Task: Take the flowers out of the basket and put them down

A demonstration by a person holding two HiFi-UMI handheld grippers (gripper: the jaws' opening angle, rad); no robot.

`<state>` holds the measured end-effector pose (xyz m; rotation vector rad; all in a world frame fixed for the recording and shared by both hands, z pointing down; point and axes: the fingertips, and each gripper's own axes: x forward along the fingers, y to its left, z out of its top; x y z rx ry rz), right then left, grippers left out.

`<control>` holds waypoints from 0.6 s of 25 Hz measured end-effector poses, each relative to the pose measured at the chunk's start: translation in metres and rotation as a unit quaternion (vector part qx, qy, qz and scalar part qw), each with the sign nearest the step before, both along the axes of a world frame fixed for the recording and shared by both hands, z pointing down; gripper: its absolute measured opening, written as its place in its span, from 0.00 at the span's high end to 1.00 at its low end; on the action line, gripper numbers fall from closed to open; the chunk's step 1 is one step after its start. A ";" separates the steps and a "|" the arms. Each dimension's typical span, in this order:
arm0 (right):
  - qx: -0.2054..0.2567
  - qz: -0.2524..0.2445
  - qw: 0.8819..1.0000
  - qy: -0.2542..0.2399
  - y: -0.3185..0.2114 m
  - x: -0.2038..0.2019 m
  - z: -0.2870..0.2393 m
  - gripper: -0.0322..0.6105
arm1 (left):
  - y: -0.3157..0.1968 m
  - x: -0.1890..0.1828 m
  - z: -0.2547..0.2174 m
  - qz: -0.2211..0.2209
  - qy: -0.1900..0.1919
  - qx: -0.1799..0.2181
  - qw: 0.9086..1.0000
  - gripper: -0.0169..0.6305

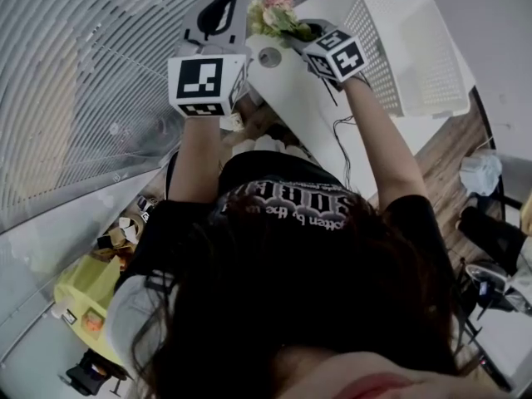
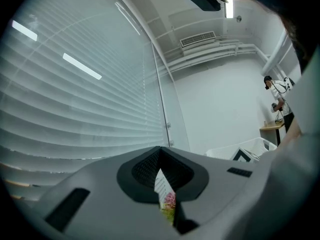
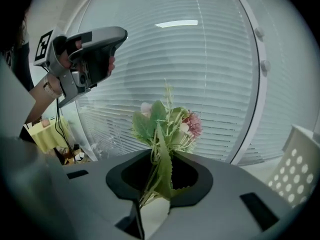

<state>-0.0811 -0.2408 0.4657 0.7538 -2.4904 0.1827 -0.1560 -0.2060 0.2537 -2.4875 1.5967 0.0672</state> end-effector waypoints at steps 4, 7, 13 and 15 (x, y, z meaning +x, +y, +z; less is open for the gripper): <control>-0.006 0.006 1.000 -0.003 -0.002 0.003 0.022 0.78 | -0.005 0.000 0.003 -0.004 -0.002 -0.001 1.000 0.97; -0.013 0.005 1.000 -0.005 0.000 0.004 0.033 0.77 | -0.006 0.001 0.002 -0.004 -0.002 -0.002 1.000 0.97; -0.032 0.002 0.999 -0.010 0.005 -0.001 0.060 0.75 | -0.011 -0.005 0.009 -0.010 -0.003 -0.008 1.000 0.97; -0.035 0.005 0.999 -0.012 0.006 -0.003 0.068 0.75 | -0.011 -0.006 0.012 -0.011 -0.003 -0.012 1.000 0.97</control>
